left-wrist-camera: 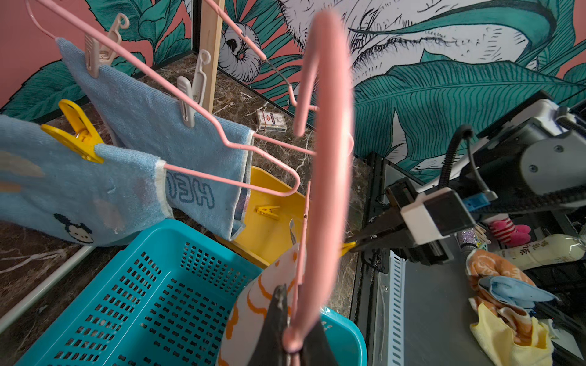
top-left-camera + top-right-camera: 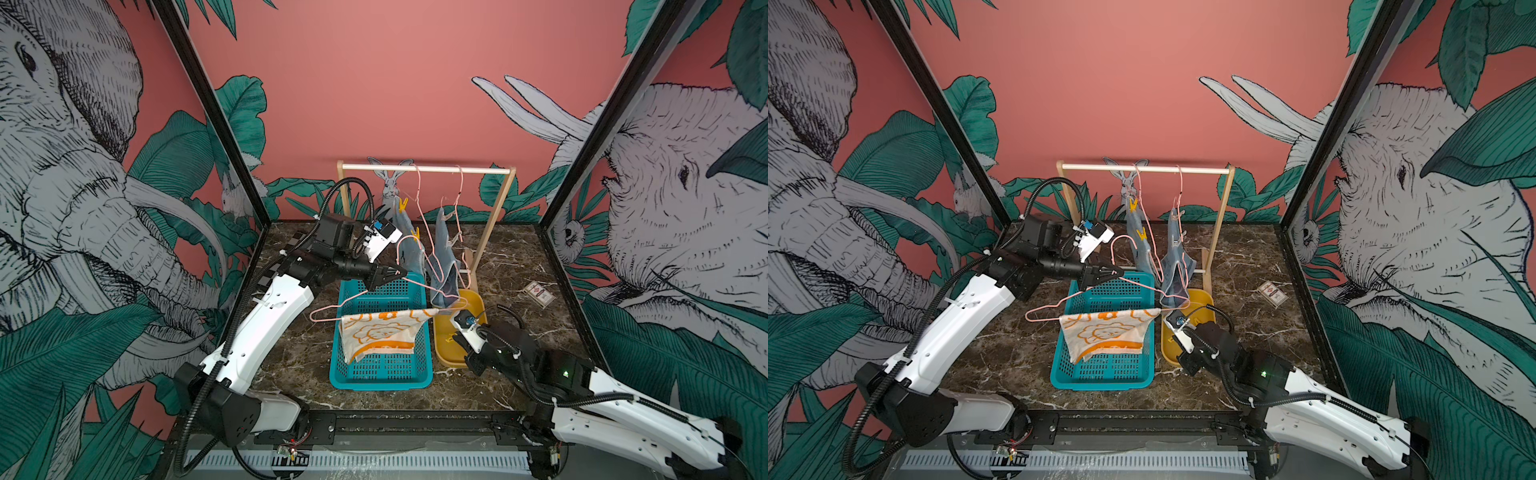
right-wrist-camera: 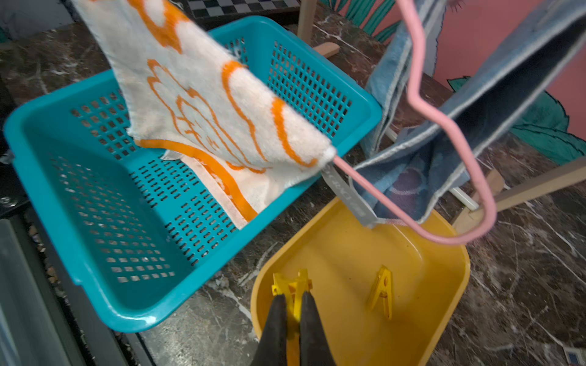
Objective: Remove the clothespins securing towels to the hanger
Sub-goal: Place the clothespin in the storage box.
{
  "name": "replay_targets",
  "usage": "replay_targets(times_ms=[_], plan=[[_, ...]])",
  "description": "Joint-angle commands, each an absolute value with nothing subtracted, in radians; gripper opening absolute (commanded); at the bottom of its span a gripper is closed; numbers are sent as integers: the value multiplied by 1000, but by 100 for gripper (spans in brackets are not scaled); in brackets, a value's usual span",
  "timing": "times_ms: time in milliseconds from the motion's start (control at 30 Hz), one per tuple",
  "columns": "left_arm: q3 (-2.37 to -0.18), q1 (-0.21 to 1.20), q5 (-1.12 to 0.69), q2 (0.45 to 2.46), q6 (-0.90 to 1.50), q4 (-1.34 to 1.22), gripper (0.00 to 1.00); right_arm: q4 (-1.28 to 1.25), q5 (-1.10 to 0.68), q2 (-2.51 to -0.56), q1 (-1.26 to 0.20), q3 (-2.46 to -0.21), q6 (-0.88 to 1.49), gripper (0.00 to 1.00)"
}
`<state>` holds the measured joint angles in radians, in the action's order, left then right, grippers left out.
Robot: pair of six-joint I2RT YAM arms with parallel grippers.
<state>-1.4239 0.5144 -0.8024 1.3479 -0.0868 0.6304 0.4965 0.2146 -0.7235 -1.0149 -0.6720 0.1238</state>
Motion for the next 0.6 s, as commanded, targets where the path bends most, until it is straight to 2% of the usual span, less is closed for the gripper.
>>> replay_targets(times_ms=[0, 267, 567], plan=[[-1418, 511, -807, 1313, -103, 639, 0, 509, 257, -734, -947, -648, 203, 0], [-1416, 511, -811, 1313, -101, 637, 0, 380, 200, -895, -729, -584, 265, 0], [-1415, 511, -816, 1312, -99, 635, 0, 136, 93, -1101, -624, -548, 275, 0]])
